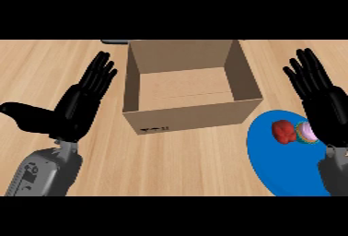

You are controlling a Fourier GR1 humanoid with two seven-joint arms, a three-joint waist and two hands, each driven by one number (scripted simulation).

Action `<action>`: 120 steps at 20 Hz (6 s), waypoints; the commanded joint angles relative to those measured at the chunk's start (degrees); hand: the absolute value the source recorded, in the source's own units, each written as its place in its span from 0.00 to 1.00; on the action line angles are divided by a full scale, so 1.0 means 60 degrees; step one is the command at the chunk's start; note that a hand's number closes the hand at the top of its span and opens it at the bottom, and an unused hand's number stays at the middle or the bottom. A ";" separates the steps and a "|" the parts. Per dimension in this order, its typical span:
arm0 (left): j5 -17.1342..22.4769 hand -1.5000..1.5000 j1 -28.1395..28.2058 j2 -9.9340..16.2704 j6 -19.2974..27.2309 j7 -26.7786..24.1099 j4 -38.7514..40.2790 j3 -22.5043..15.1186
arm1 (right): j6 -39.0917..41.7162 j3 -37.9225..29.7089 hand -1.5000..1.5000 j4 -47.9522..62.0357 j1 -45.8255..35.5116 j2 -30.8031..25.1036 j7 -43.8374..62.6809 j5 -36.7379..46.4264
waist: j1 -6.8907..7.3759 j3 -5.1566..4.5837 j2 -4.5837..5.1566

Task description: Pick the cupcake from the plate and place it in the cardboard box

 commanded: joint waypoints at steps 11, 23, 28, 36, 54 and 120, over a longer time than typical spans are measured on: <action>-0.2431 0.50 0.2515 0.1517 0.0945 -0.0597 0.1249 0.0305 | -0.2568 -0.3354 0.00 0.3360 -0.0027 -0.1147 -0.1819 0.1968 | 0.0438 0.0098 0.0435; -0.3109 0.50 0.2788 0.0978 0.1407 -0.0643 0.1239 0.0051 | 0.0774 -0.2266 0.00 0.3741 0.1294 -0.4414 -0.1685 0.3538 | 0.0079 0.0051 0.0319; -0.2857 0.50 0.2940 0.1308 0.1119 -0.0690 0.1115 0.0397 | 0.3009 -0.1181 0.00 0.3058 0.1477 -0.5746 0.0075 0.3707 | 0.0134 0.0037 0.0286; -0.3220 0.50 0.2750 0.0923 0.1254 -0.0415 0.1235 0.0280 | 0.4976 -0.0373 0.00 0.2025 0.1024 -0.5801 0.2399 0.3349 | 0.0134 0.0064 0.0307; -0.3778 0.50 0.3421 0.0269 0.0425 -0.0778 0.0793 0.0857 | 0.5145 -0.0622 0.00 0.1900 0.0541 -0.3195 0.4319 0.6007 | 0.0189 0.0072 0.0319; -0.4934 0.50 0.2122 -0.0899 -0.0804 -0.0704 0.1065 0.1299 | 0.4213 -0.0245 1.00 0.8150 -0.5491 -0.2685 -0.9914 0.9219 | 0.1408 0.0129 0.0711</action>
